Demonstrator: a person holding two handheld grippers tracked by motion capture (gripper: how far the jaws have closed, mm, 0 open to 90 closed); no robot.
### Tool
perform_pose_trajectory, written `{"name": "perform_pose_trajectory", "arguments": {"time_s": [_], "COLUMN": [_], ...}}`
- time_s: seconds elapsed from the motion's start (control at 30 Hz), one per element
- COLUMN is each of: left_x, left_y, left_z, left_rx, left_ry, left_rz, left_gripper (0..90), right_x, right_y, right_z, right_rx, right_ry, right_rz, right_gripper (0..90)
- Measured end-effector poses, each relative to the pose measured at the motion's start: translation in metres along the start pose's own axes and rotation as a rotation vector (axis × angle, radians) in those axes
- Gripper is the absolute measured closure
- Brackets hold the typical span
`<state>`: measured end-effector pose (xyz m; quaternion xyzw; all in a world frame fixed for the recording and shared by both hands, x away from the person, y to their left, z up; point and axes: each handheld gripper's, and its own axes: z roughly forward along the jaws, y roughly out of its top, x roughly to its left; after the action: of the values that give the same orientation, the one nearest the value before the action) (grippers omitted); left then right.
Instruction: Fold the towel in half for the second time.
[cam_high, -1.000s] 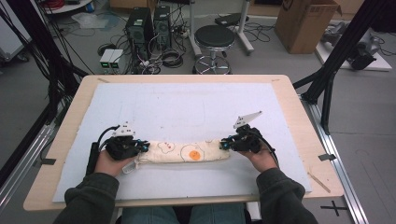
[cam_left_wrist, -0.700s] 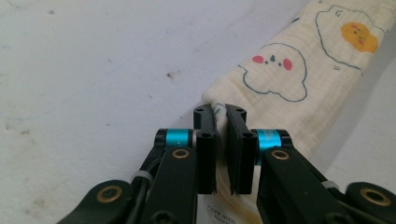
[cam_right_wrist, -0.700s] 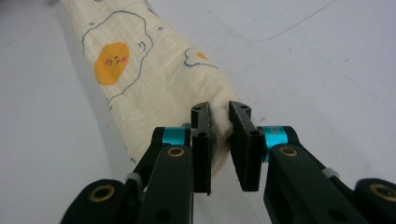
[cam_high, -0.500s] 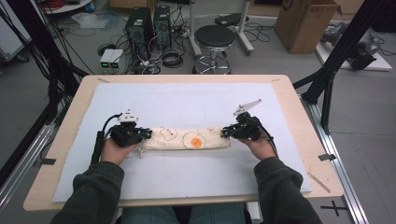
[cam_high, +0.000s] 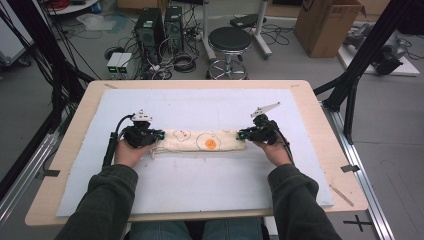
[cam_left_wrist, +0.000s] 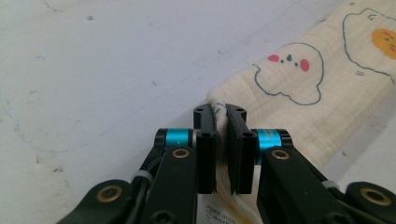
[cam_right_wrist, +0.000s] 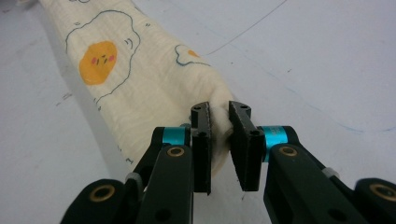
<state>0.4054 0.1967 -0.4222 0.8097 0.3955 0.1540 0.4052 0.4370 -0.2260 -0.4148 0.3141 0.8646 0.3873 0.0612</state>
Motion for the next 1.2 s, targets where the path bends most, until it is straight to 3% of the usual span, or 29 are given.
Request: {"name": "perform_pose_trajectory", "arguments": {"time_s": [0.3,0.53,0.93,1.1,1.2], "left_x": [0.008,0.01,0.011,0.013,0.014], "left_y": [-0.002,-0.004,-0.004,-0.003,-0.001], "left_z": [0.009,0.014,0.014,0.007,0.002], "left_rx": [0.015,0.016,-0.001,-0.019,-0.037], "left_ry": [0.036,0.035,0.03,0.029,0.028], "left_rz": [-0.033,-0.044,-0.045,-0.066,-0.07], "left_gripper": [82.8,82.4,78.5,71.8,69.5], "right_x": [-0.008,-0.013,-0.015,-0.017,-0.018], "right_y": [0.011,0.008,0.006,0.006,0.006], "right_z": [0.01,0.022,0.025,0.02,0.013], "right_rx": [-0.011,0.034,0.042,0.018,-0.022], "right_ry": [-0.033,-0.044,-0.044,-0.049,-0.022], "right_rz": [0.023,0.031,0.058,0.062,0.078], "right_gripper": [79.5,79.4,77.0,69.3,64.5]}}
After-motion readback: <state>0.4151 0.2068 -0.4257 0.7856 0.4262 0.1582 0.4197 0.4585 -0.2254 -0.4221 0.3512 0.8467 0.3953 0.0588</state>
